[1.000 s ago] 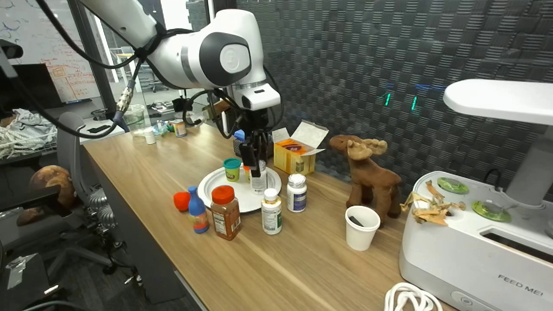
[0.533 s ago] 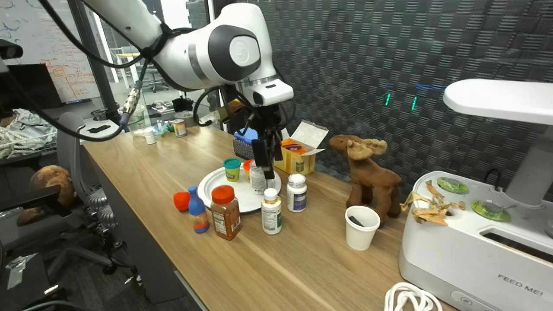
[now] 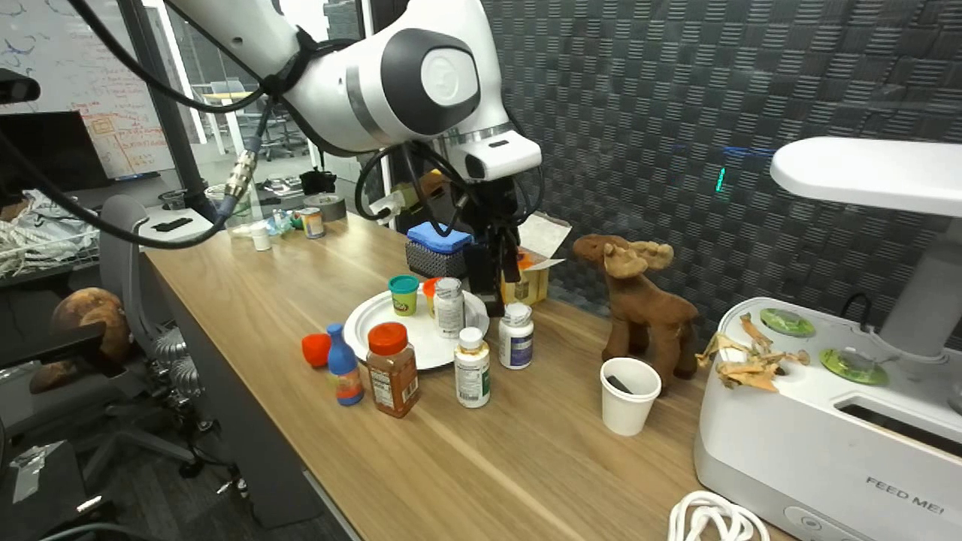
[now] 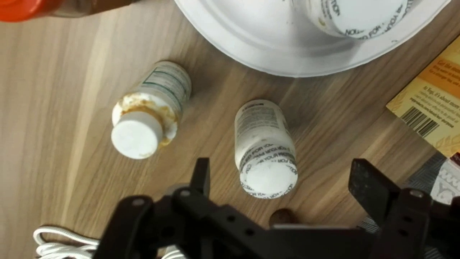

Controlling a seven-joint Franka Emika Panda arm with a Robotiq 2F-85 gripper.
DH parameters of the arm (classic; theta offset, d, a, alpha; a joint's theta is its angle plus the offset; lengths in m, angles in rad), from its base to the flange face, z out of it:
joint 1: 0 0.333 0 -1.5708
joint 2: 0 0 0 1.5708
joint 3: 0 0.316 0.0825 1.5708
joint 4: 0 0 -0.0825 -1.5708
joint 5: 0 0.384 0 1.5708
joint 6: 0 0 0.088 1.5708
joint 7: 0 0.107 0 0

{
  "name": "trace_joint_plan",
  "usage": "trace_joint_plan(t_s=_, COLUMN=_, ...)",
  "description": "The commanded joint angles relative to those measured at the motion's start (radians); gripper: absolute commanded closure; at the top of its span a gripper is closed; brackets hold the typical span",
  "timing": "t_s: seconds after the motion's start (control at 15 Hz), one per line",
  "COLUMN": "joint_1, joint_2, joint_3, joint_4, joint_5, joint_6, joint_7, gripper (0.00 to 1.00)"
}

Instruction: Put the bottles on the tray

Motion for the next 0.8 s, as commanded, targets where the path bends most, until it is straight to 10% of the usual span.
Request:
trace_joint_plan(t_s=0.0, joint_1=-0.015, joint_2=0.001, joint_3=0.002, joint_4=0.022, joint_5=0.020, joint_6=-0.006, joint_7=-0.007, gripper=0.00)
trace_joint_plan(t_s=0.73, joint_1=-0.041, joint_2=0.022, joint_3=0.016, joint_4=0.040, joint_5=0.089, joint_6=-0.002, joint_7=-0.026, gripper=0.10)
